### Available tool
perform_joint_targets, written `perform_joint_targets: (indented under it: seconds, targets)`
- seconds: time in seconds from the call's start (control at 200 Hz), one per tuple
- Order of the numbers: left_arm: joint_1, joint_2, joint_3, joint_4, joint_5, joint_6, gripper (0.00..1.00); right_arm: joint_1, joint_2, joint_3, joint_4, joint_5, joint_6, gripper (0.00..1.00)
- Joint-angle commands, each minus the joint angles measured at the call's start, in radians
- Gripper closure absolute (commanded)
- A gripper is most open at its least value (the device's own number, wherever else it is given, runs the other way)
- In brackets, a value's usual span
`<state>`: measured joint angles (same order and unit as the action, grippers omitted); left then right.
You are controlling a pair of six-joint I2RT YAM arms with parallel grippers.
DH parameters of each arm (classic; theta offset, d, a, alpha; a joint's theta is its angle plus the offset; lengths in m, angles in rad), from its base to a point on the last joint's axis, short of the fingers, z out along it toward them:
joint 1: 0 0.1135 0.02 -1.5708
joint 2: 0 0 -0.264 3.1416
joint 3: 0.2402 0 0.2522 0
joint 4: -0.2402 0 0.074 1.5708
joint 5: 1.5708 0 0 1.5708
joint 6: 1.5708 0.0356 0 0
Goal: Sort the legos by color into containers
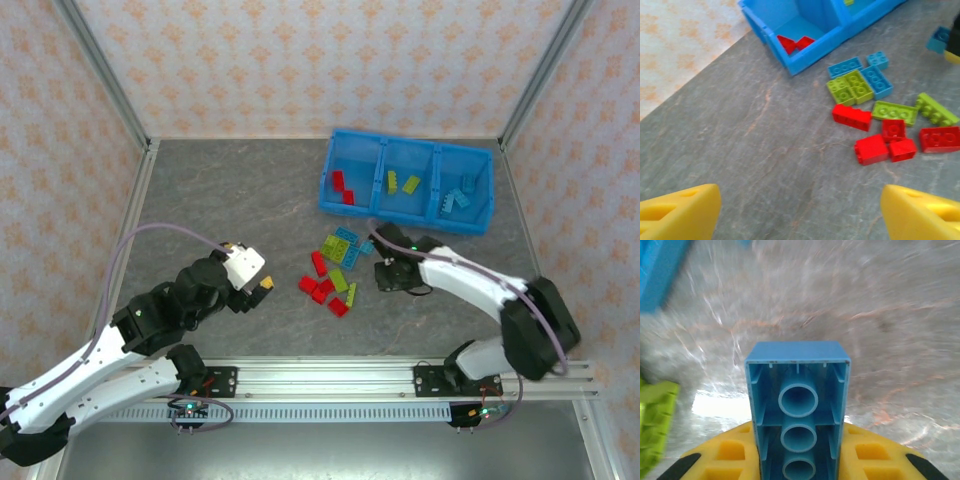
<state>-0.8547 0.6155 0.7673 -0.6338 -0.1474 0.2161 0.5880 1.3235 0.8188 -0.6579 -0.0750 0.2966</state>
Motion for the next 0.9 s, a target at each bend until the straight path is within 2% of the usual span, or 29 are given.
perform_joint_targets:
  seconds: [0.0, 0.09, 0.155, 0.23, 0.31, 0.405, 0.485, 0.51, 0.581, 0.626, 0.731, 0.896]
  targets:
    - [0.007, -0.04, -0.023, 0.033, 0.12, 0.03, 0.1, -0.129, -0.167, -0.025, 0.087, 0.054, 0.137, 0.77]
    - [0.007, -0.055, -0.03, 0.039, 0.134, 0.038, 0.04, -0.324, -0.259, -0.017, 0.129, 0.013, 0.177, 0.76]
    - [0.007, -0.056, -0.029, 0.037, 0.13, 0.034, 0.02, -0.456, -0.265, 0.011, 0.175, -0.015, 0.171, 0.76]
    - [0.007, -0.049, -0.027, 0.033, 0.128, 0.035, 0.02, -0.578, -0.161, 0.094, 0.195, -0.052, 0.143, 0.77]
    - [0.006, -0.039, -0.026, 0.03, 0.125, 0.034, 0.02, -0.653, 0.015, 0.211, 0.199, -0.077, 0.105, 0.78]
    - [0.007, -0.026, -0.027, 0.029, 0.123, 0.035, 0.02, -0.69, 0.232, 0.358, 0.195, -0.113, 0.082, 0.78]
    - [0.008, -0.015, -0.028, 0.026, 0.119, 0.037, 0.02, -0.691, 0.364, 0.492, 0.176, -0.127, 0.065, 0.73]
    - [0.007, -0.011, -0.027, 0.026, 0.117, 0.037, 0.02, -0.692, 0.397, 0.529, 0.166, -0.133, 0.063, 0.7]
    - [0.006, -0.003, -0.025, 0.022, 0.111, 0.038, 0.02, -0.692, 0.48, 0.643, 0.106, -0.147, 0.053, 0.51]
    - [0.007, 0.0, -0.026, 0.019, 0.103, 0.039, 0.02, -0.692, 0.509, 0.701, 0.059, -0.147, 0.052, 0.45]
    - [0.007, 0.007, -0.025, 0.019, 0.074, 0.02, 0.02, -0.691, 0.45, 0.696, 0.022, -0.146, 0.067, 0.38]
    - [0.047, 0.074, 0.021, 0.025, -0.01, -0.139, 0.02, -0.665, 0.172, 0.47, 0.041, -0.195, 0.153, 0.35]
